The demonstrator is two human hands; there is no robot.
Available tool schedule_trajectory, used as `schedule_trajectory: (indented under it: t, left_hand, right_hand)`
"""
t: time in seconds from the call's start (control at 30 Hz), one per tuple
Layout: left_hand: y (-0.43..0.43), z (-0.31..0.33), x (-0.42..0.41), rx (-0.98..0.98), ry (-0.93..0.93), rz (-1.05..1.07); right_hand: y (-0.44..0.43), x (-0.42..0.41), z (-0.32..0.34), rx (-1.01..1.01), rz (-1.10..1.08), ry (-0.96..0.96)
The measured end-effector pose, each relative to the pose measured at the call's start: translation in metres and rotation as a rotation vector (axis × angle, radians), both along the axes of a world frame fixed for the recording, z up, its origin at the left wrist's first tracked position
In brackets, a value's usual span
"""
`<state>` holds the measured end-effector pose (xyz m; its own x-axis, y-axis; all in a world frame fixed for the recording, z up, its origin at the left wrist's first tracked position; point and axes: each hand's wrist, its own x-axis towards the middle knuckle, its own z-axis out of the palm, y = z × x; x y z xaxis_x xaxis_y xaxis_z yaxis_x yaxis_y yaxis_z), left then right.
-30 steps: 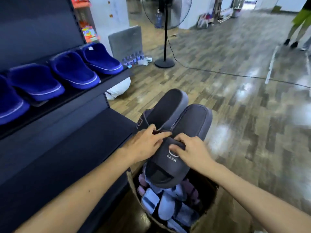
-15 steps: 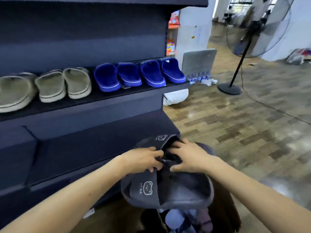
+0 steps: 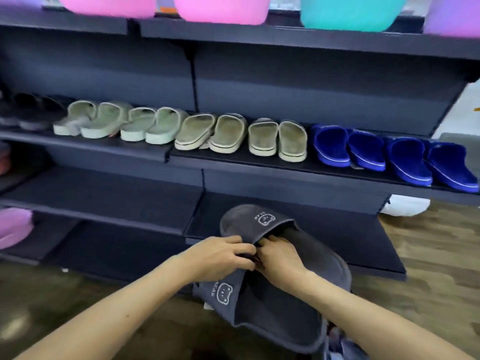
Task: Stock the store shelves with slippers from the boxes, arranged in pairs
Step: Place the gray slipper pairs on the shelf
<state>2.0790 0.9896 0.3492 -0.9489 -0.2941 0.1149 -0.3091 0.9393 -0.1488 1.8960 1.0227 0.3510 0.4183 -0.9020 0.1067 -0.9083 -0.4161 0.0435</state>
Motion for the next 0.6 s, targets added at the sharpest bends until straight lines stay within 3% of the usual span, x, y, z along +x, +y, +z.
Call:
schedule_trajectory:
  t: [0.17,0.3,0.4,0.5,0.6]
  left_hand:
    - [0.001,-0.008,0.14,-0.023,0.143,0.182]
    - [0.019,-0.021,0.259,0.004,0.274,0.401]
    - [0.031,-0.018,0.319,0.08,0.271,0.801]
    - [0.032,-0.018,0.361,0.344,0.313,1.306]
    - [0.022,-0.019,0.4,0.417,0.352,1.459]
  right_hand:
    - [-0.032,0.131,-0.001,-0.044,0.102,-0.077]
    - [-0.064,0.235,-0.004,0.112,0.063,-0.296]
    - [-0.08,0.305,-0.005,0.127,0.099,-0.34]
    - [-0.094,0.374,-0.002,0.126,0.217,-0.305]
    - [-0.11,0.43,0.007,0.126,0.288,-0.214]
